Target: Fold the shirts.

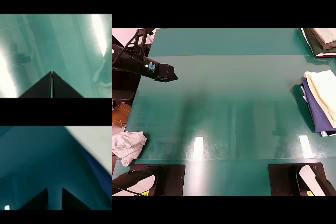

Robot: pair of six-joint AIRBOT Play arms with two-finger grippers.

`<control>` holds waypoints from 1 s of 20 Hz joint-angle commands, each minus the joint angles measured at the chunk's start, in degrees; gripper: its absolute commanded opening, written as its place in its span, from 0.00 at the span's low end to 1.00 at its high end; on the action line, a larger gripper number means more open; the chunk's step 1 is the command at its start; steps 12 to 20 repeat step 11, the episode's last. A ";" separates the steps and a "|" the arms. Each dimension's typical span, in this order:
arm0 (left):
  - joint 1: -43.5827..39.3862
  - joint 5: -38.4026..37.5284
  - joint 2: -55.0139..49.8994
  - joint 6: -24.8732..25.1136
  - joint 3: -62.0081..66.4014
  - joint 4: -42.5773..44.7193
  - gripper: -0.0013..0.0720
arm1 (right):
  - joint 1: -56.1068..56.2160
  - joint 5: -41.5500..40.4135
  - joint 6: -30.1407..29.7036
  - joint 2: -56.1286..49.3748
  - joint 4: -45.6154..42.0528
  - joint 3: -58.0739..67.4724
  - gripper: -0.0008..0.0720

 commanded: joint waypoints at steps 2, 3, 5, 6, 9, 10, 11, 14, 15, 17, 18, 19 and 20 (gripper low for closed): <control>0.04 0.74 0.04 0.07 -0.02 -0.09 0.05 | 22.32 -2.36 0.28 0.94 4.57 -0.11 0.04; 0.04 0.87 0.04 0.07 -0.02 -0.09 0.05 | 26.34 -3.80 0.31 0.94 4.59 -0.13 0.04; 0.04 0.85 0.04 0.07 -0.02 -0.09 0.05 | 33.35 -6.58 0.33 0.94 4.55 -0.13 0.04; 0.04 0.85 0.04 0.07 -0.02 -0.09 0.05 | 36.39 -7.80 0.33 0.94 4.48 -0.13 0.04; 0.04 0.85 0.04 0.07 -0.02 -0.09 0.05 | 41.68 -9.99 0.35 0.94 3.58 -0.13 0.04; 0.04 0.85 0.04 0.07 -0.02 -0.09 0.05 | 42.29 -10.08 0.63 0.94 3.63 -0.13 0.04; 0.04 0.85 0.04 0.07 -0.02 -0.09 0.05 | 42.51 -10.10 0.90 0.94 3.58 -0.13 0.04; 0.04 0.85 0.04 0.07 -0.02 -0.09 0.05 | 42.51 -10.10 0.90 0.94 3.58 -0.13 0.04; 0.04 0.85 0.04 0.07 -0.02 -0.09 0.05 | 42.51 -10.10 0.90 0.94 3.58 -0.13 0.04; 0.04 0.85 0.04 0.07 -0.02 -0.09 0.05 | 42.51 -10.10 0.90 0.94 3.58 -0.13 0.04; 0.04 0.85 0.04 0.07 -0.02 -0.09 0.05 | 42.51 -10.10 0.90 0.94 3.58 -0.13 0.04; 0.04 0.85 0.04 0.07 -0.02 -0.09 0.05 | 42.51 -10.10 0.90 0.94 3.58 -0.13 0.04; 0.04 0.85 0.04 0.07 -0.02 -0.09 0.05 | 42.51 -10.10 0.90 0.94 3.58 -0.13 0.04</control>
